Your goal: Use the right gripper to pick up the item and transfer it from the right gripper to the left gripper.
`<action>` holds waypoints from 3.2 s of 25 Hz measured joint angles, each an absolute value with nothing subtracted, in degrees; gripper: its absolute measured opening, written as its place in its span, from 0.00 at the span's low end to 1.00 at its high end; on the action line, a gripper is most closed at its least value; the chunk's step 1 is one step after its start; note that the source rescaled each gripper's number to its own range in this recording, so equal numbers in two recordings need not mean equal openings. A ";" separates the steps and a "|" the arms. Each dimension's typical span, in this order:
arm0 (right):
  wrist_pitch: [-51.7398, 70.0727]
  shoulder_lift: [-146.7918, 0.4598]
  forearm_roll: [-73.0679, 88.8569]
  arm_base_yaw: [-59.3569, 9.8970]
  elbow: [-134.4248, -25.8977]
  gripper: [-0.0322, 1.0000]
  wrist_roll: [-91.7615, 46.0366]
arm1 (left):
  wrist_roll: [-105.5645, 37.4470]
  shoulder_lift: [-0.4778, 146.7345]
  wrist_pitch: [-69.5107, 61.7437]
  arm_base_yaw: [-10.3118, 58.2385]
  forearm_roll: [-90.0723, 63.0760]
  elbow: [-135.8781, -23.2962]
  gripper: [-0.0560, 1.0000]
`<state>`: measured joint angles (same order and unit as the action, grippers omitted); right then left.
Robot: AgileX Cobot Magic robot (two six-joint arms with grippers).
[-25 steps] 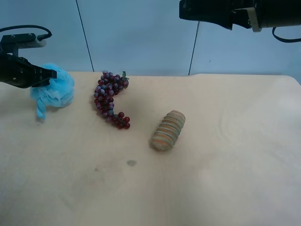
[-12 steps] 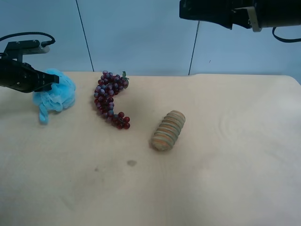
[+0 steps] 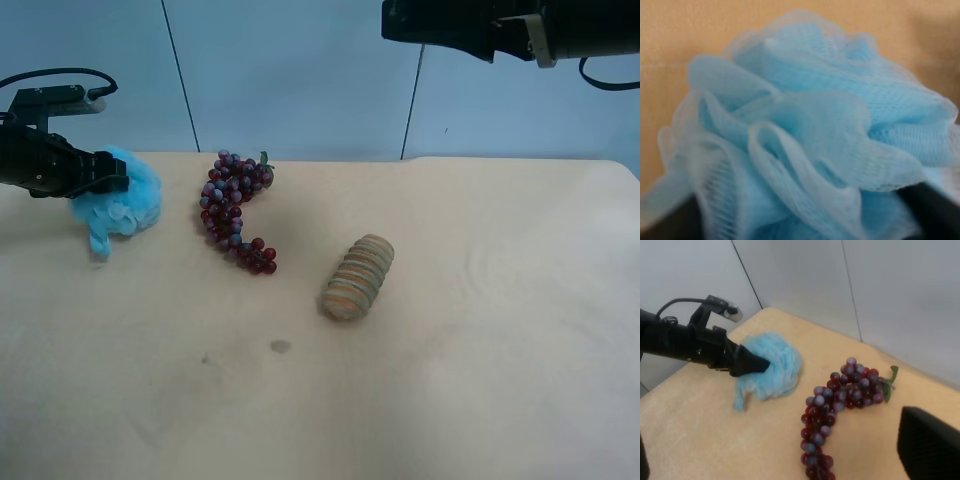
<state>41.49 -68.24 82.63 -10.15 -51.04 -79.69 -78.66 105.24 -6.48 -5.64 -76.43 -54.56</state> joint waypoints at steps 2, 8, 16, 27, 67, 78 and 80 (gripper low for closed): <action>41.45 -68.24 82.02 -10.15 -51.04 0.97 -79.69 | -78.06 105.24 -6.55 -5.64 -76.43 -54.56 0.84; 41.45 -68.24 81.40 -10.15 -51.04 0.97 -79.41 | -77.57 104.80 -7.03 -5.64 -76.54 -54.56 0.89; 41.31 -68.09 81.07 -10.15 -51.04 0.97 -77.40 | -75.18 97.04 -12.19 -5.64 -76.49 -54.56 0.89; 38.29 -59.68 74.03 -10.15 -51.04 0.95 -70.38 | -68.18 82.03 -27.03 -5.64 -68.04 -54.56 0.89; 69.71 -21.39 -0.63 -10.21 -56.12 0.94 -7.56 | -11.53 13.53 -60.54 -5.64 -12.12 -53.96 0.89; 69.95 -13.17 -5.58 -10.33 -56.19 0.93 -4.03 | -5.14 3.25 -64.98 -5.64 -3.69 -39.78 0.89; 69.90 -11.90 -5.67 -10.33 -55.47 0.93 -3.53 | -5.14 2.81 -64.58 -5.64 -3.64 -38.26 0.89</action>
